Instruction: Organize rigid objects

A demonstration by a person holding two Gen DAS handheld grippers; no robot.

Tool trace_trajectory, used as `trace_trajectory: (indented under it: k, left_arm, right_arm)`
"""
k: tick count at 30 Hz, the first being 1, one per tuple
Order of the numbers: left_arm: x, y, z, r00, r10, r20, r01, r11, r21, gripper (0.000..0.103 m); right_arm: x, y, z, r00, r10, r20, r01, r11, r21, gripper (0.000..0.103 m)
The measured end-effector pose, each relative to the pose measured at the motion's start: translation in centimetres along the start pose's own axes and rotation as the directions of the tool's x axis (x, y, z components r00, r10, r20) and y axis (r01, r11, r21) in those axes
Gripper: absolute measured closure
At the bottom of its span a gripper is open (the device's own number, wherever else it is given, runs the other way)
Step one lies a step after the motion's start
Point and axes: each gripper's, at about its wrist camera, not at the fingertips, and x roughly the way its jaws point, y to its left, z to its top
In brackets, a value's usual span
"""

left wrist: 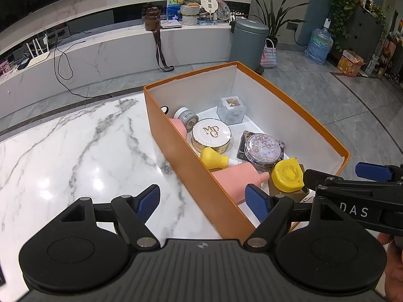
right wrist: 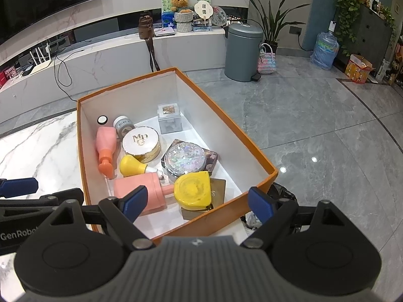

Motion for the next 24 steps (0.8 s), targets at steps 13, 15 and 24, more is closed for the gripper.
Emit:
trace_trajectory:
  k: [13,15,24]
  left_arm:
    - [0.18,-0.39,-0.05,1.000,-0.006,0.002,0.006,1.000,0.005,0.013]
    - [0.19,-0.43,-0.09,1.000,-0.008,0.003,0.008,1.000,0.006,0.013]
    - [0.55,-0.33,-0.14,1.000,-0.025,0.012,0.025,1.000,0.013,0.013]
  right_arm:
    - [0.05,-0.10,-0.17,1.000,-0.009,-0.001,0.009,1.000,-0.001,0.018]
    - [0.09,-0.05,-0.18,1.000,-0.010,-0.001,0.010,1.000,-0.001,0.018]
    - [0.16,0.09,-0.21,1.000,-0.021,-0.002,0.021,1.000,-0.005,0.018]
